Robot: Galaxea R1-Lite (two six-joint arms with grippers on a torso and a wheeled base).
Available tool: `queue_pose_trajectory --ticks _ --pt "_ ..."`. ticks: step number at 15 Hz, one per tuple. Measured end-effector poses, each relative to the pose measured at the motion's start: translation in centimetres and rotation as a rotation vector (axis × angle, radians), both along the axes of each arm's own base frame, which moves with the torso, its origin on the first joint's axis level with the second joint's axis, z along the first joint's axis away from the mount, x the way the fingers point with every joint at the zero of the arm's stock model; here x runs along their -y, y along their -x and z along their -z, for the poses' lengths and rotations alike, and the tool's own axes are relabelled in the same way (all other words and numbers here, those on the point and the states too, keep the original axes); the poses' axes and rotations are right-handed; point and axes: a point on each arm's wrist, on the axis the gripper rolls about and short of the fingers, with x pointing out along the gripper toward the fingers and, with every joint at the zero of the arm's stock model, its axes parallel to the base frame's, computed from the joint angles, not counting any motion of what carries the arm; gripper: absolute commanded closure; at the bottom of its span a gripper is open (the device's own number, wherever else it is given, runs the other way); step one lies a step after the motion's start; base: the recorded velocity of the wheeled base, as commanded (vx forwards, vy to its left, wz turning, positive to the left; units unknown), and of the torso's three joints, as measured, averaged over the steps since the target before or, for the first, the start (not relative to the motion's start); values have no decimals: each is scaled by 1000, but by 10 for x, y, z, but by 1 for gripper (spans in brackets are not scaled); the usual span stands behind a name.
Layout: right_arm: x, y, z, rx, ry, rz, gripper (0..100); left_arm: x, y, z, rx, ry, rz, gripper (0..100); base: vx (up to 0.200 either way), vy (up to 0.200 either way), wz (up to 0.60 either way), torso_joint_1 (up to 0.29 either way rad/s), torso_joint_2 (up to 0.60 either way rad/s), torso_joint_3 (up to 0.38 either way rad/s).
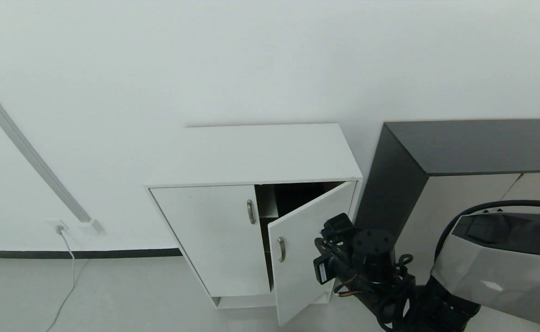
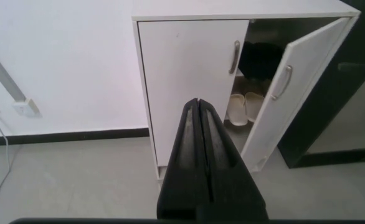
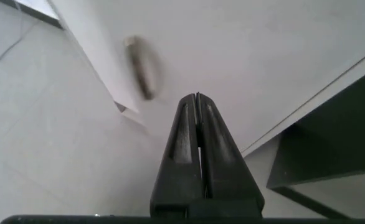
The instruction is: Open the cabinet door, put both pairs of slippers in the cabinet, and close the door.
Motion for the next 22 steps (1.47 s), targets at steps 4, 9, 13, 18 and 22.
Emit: queue_pose_trajectory --ticks 4,9,13,18,22 --pt "-2 0 -2 6 -5 -5 100 0 0 0 0 4 0 100 50 0 0 3 2 1" --pt "-3 -21 -12 15 -14 29 100 0 0 0 0 2 0 100 0 0 0 0 0 0" --pt "-5 -46 -17 2 -11 33 100 0 0 0 0 0 -1 100 0 0 0 0 0 0" --pt "-16 -63 -18 6 -13 36 100 0 0 0 0 0 0 100 0 0 0 0 0 0" --pt "-19 -83 -17 14 -20 59 100 0 0 0 0 -1 0 100 0 0 0 0 0 0"
